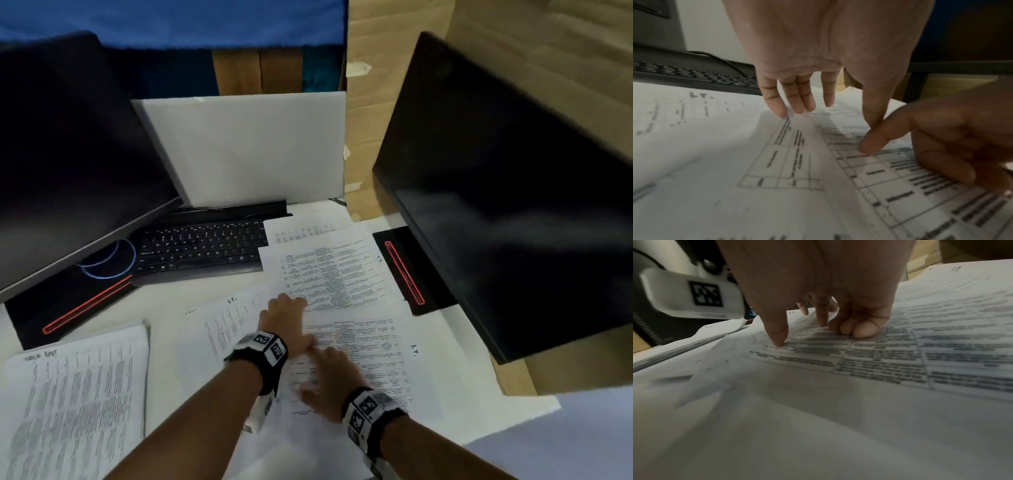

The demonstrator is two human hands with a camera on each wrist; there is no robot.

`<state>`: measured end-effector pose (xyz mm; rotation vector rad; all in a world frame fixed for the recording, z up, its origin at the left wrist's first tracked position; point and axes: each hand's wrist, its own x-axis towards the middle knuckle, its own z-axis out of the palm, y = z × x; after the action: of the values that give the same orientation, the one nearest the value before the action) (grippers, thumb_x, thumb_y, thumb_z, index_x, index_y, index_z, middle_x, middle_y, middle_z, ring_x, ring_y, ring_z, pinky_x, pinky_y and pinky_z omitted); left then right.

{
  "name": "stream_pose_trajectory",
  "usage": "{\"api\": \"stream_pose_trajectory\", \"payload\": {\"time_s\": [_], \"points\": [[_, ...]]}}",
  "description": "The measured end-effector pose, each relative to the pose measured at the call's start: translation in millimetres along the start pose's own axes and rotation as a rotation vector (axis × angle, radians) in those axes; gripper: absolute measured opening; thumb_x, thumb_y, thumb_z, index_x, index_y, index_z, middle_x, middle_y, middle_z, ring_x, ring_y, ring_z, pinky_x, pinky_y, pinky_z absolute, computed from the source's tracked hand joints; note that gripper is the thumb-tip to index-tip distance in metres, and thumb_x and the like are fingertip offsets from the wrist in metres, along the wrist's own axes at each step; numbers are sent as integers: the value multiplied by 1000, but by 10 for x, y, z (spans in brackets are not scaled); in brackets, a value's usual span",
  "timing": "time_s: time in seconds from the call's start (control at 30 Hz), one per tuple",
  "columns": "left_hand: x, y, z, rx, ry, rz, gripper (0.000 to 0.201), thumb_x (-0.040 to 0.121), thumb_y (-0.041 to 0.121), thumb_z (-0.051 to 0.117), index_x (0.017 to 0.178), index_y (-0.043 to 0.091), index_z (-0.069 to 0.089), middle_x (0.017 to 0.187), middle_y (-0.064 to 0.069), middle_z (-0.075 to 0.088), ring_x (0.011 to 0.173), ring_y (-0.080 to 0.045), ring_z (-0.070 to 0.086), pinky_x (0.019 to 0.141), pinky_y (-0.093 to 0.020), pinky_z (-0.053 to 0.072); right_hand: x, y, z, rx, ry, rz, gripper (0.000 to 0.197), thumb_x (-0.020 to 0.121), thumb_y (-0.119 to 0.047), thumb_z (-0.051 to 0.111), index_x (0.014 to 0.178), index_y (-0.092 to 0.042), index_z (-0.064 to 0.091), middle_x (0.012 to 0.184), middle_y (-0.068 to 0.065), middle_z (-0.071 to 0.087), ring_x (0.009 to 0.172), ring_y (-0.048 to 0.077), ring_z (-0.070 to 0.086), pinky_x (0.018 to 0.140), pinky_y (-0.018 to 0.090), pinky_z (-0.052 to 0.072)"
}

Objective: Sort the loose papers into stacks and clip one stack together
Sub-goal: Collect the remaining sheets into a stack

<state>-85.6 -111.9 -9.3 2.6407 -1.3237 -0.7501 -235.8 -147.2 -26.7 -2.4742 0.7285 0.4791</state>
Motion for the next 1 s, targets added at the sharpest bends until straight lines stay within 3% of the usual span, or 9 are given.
{"api": "stream_pose_trajectory", "payload": {"time_s": [0.13, 0.2, 0.33, 0.5, 0.63, 0.7, 0.8, 0.9, 1.0], "points": [[65, -17, 75, 111, -41, 9, 75, 69, 63, 69, 130, 29, 43, 127, -2, 46, 118, -25, 42, 99, -42, 35, -30, 168, -119, 191, 5, -113, 60, 84, -45, 54, 139, -33, 32, 121, 9, 54, 111, 25, 50, 93, 36, 41], [82, -14, 46, 135, -97, 12, 71, 73, 65, 65, 130, 28, 44, 127, 0, 53, 119, -25, 45, 100, -44, 33, -5, 264, -249, 293, 57, -103, 52, 85, -50, 53, 129, -21, 51, 114, 7, 59, 101, 20, 54, 87, 30, 42], [63, 63, -9, 67, -143, 11, 50, 89, 47, 54, 135, 27, 49, 132, 3, 59, 122, -20, 52, 105, -38, 32, 190, 425, -542, 400, 267, 61, 23, 88, -34, 59, 105, -18, 60, 87, -7, 53, 77, 13, 52, 74, 32, 52], [-86, 30, -56, -160, -154, 1, 42, 100, 32, 46, 140, 23, 47, 130, -3, 60, 112, -18, 59, 88, -20, 41, 588, 782, -1041, 362, 518, 404, 48, 89, -29, 59, 133, -16, 46, 130, 11, 45, 118, 28, 47, 93, 42, 49], [-236, -221, -98, -343, -113, -35, 29, 99, 28, 50, 126, 35, 58, 94, 5, 67, 69, -6, 61, 58, -17, 46, 780, 1145, -1262, 205, 358, 604, 52, 89, -32, 56, 136, -12, 42, 136, 17, 41, 124, 35, 42, 96, 47, 45], [-319, -373, -145, -442, -83, -61, 26, 98, 27, 52, 115, 46, 57, 109, 6, 67, 81, -3, 63, 66, -16, 47, 844, 1242, -1328, 171, 279, 604, 41, 90, -26, 55, 127, -10, 49, 130, 17, 49, 119, 35, 50, 86, 44, 48], [-447, -606, -242, -571, -48, -168, 31, 98, 27, 53, 128, 36, 52, 122, 6, 57, 90, -9, 63, 76, -20, 46, 884, 1258, -1435, 153, 212, 588, 26, 91, -15, 52, 116, -6, 55, 119, 14, 61, 110, 34, 60, 69, 38, 49], [-447, -859, -318, -683, 27, -288, 34, 96, 29, 55, 130, 21, 56, 112, 3, 67, 94, -18, 66, 96, -39, 48, 852, 1268, -1414, 347, 307, 522, 27, 90, -6, 48, 112, -11, 62, 114, 12, 63, 104, 31, 62, 78, 34, 54], [-379, -955, -398, -817, 103, -325, 25, 98, 24, 54, 121, 18, 62, 94, 2, 75, 90, -20, 70, 93, -39, 50, 797, 1288, -1320, 616, 406, 389, 30, 90, -4, 45, 107, -17, 67, 107, 5, 65, 96, 24, 63, 82, 31, 54]]}}
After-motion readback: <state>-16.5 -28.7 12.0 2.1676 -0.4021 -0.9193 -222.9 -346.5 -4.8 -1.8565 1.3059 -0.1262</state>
